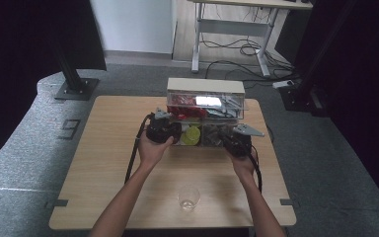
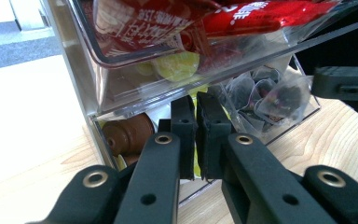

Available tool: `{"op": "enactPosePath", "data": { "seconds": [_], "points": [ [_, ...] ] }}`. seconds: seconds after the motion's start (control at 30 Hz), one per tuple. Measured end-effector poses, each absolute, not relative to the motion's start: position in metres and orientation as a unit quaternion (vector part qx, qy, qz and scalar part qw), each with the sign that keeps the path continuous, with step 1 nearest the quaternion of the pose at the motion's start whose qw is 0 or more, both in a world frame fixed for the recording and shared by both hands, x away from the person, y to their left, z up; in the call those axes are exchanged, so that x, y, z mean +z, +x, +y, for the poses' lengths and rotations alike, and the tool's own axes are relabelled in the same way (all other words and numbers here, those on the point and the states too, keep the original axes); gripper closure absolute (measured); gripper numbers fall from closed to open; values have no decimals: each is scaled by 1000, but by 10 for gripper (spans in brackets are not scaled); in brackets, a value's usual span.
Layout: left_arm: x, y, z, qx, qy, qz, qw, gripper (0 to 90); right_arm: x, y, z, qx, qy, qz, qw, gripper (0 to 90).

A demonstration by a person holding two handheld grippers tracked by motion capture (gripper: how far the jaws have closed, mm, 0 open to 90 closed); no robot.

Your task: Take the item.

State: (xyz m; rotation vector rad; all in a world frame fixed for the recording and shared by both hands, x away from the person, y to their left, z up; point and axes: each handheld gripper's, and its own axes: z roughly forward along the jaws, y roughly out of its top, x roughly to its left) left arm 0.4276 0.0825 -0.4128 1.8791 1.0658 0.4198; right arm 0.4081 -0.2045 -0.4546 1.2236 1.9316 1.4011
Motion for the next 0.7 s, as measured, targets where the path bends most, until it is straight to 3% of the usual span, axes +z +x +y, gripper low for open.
{"op": "enactPosePath", "data": {
  "seconds": [0.7],
  "points": [
    [-414,428,82,171,762,432,451,858,-440,362,-210,568,398,689,208,889]
  ]
}}
